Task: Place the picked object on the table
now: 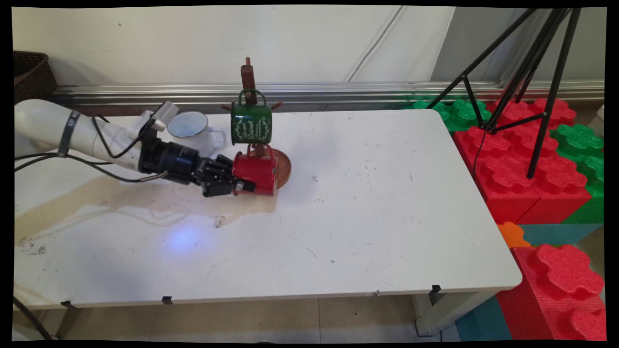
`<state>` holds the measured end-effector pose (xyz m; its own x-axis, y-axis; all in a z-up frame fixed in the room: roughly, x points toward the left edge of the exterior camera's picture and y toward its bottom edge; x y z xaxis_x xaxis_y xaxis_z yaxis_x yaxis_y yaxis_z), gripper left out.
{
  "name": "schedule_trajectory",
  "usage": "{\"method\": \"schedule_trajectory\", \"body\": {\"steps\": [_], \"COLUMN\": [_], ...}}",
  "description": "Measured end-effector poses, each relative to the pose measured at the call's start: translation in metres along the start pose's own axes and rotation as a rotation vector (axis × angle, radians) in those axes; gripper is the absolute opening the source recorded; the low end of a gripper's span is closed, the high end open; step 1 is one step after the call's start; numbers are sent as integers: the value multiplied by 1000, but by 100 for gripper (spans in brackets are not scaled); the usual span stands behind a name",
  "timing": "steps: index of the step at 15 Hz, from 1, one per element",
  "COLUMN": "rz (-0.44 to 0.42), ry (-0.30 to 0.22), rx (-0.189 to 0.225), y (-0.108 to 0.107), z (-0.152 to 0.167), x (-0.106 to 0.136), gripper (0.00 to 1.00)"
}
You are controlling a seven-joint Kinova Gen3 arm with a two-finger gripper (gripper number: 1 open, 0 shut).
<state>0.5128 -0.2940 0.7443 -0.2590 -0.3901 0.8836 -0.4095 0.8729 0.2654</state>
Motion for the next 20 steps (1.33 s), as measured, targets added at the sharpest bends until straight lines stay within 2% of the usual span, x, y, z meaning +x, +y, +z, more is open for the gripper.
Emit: {"method": "schedule_trajectory", "body": {"steps": [6, 13, 16, 20], "rz": [17, 60, 86, 123], "ry": [-35, -80, -102, -134], "rx": [-32, -54, -52, -26], "y": [14, 27, 32, 38], "z": [-15, -52, -74, -108], "x": [-6, -13, -15, -17], "gripper": [0, 0, 0, 0]}}
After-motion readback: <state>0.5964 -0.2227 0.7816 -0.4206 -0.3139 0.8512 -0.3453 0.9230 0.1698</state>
